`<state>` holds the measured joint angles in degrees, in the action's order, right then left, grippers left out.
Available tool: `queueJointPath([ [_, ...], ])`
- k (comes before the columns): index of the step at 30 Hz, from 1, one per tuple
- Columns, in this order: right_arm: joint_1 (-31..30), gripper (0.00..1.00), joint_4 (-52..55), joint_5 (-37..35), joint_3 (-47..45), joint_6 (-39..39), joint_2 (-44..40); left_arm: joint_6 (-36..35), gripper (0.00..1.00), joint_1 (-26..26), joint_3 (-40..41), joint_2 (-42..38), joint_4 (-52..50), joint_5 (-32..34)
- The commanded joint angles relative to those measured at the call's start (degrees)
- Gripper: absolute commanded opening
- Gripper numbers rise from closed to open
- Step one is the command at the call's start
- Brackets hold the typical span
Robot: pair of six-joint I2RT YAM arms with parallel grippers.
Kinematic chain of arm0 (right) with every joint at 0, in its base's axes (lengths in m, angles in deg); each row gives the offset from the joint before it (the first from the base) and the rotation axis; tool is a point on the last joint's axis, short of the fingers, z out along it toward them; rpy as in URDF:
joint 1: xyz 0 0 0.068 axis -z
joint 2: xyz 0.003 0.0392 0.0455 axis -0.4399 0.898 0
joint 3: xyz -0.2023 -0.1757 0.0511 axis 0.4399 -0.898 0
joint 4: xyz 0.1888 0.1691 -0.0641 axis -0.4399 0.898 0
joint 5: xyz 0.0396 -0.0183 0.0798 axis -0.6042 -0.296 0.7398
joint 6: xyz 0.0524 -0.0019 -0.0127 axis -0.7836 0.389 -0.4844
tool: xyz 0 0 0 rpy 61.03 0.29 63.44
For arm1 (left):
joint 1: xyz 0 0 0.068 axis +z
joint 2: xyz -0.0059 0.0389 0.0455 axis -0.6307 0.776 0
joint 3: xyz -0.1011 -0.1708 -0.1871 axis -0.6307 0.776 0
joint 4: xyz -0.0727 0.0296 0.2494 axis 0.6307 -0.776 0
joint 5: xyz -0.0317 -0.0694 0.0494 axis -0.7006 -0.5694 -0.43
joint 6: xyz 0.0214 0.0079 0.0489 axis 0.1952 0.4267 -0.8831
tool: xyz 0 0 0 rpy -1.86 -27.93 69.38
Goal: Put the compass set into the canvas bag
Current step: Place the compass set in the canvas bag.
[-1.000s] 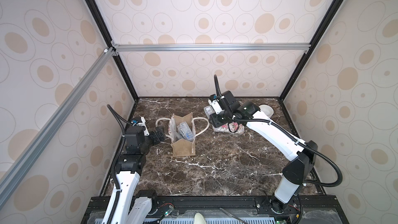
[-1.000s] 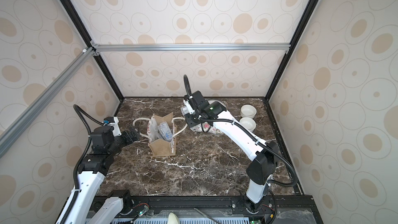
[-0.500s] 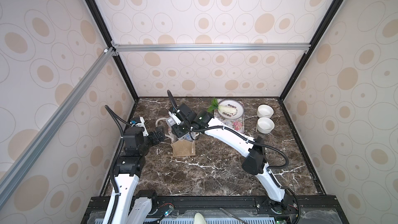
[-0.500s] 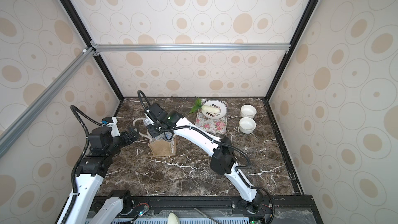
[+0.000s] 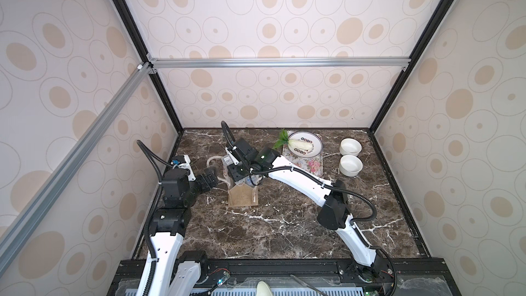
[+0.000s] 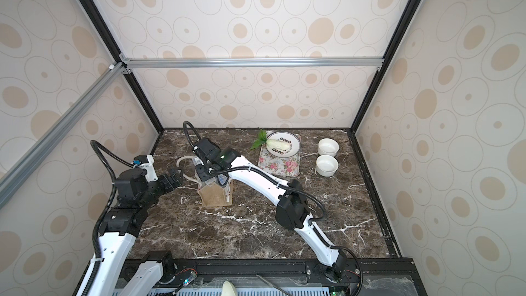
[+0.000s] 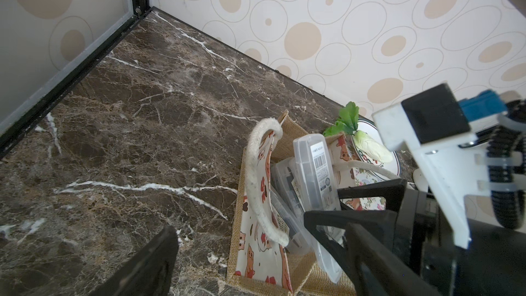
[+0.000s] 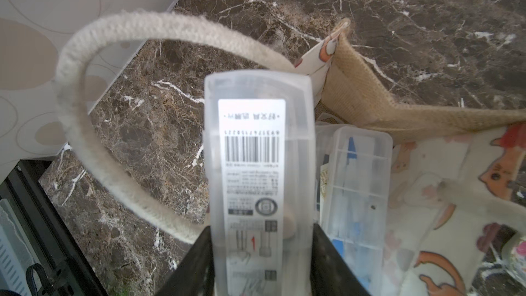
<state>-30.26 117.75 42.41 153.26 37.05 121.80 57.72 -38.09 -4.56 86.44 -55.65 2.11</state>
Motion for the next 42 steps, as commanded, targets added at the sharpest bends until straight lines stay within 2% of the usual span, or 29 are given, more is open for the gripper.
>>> queueJointPath([
  [1, 0.81, 0.49, -2.04, -0.82, -0.78, -0.64, -2.75, 0.08, 0.92, 0.17, 0.05, -0.54, -0.63, 0.49],
  [18, 2.17, 0.51, -1.51, -1.97, 0.42, -1.54, 1.3, 0.05, 0.92, 0.12, 0.66, -0.79, -0.95, 0.85],
  [28, 1.98, 0.56, 1.18, -1.47, 1.87, -2.2, 4.23, 0.17, 0.92, 0.12, 0.85, -0.5, -0.72, 0.92],
  [33, 1.96, 0.63, 1.11, -1.45, 2.08, -1.27, 3.75, 0.04, 0.92, 0.13, 0.35, -0.78, -0.63, 1.26],
  [38, 2.0, 0.64, 0.73, -0.16, 2.09, -0.38, 1.29, 0.0, 0.92, 0.09, 0.23, -0.61, -0.63, 1.36],
  [42, 1.69, 0.64, -1.42, 1.5, 1.66, 3.59, -3.74, -0.83, 0.92, 0.06, -0.35, -0.27, -0.07, 2.82],
])
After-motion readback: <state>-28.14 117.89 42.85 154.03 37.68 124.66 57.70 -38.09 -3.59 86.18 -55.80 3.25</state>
